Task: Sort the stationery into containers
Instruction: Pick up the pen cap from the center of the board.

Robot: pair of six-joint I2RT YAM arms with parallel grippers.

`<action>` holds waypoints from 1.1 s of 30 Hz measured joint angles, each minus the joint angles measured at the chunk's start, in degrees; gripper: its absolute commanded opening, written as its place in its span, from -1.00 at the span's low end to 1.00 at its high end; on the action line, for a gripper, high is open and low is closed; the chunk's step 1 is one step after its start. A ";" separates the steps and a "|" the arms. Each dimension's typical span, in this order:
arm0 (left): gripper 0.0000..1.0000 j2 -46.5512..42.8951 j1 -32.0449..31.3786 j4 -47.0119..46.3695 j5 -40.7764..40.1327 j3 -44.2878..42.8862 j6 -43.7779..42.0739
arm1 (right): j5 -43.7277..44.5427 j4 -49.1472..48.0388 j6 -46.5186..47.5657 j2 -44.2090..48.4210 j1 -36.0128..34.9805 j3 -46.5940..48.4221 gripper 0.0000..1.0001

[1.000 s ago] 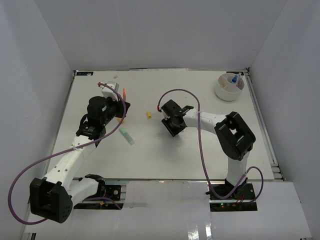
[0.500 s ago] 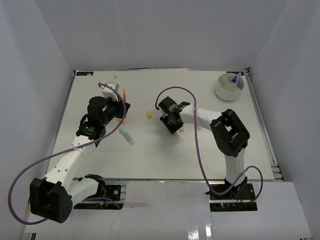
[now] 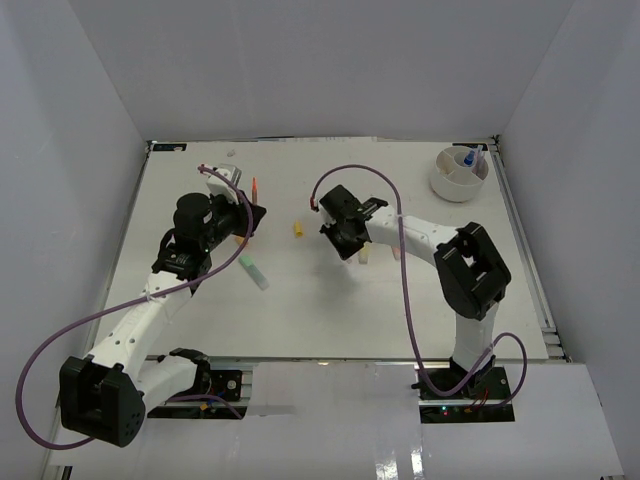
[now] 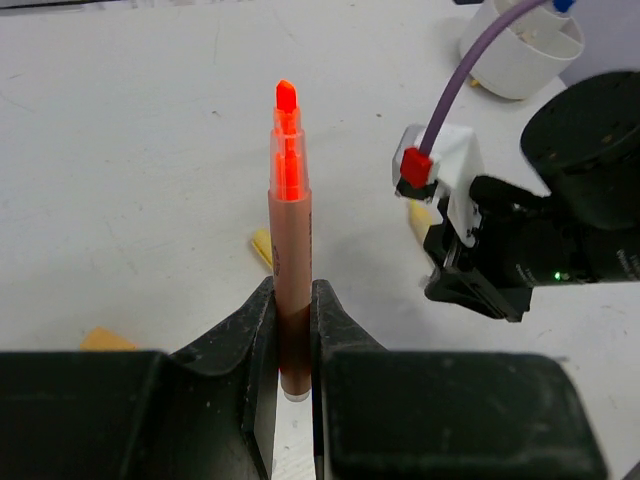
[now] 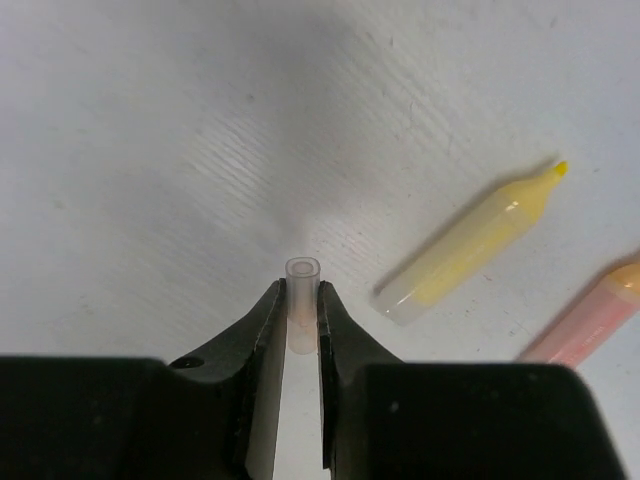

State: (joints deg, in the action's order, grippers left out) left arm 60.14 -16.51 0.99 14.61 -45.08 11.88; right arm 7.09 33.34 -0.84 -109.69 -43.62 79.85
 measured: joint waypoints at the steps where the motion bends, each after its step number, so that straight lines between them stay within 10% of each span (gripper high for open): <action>1: -0.88 -0.17 0.00 -0.63 1.07 0.24 -0.02 | -0.63 -0.42 0.15 1.70 0.00 0.33 -0.85; 14: -0.87 -1.09 0.00 -8.66 19.37 2.01 -0.46 | -11.15 -34.91 1.09 26.10 0.00 -1.73 -0.85; 33: -0.85 -2.03 -0.48 -13.29 28.35 3.48 -0.46 | -29.92 -69.09 -14.51 23.45 0.00 -9.42 -0.84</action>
State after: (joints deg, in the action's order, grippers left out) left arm 58.11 -16.99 -12.29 42.96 -41.60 11.42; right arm -22.83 -35.75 -15.35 -86.24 -43.62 70.43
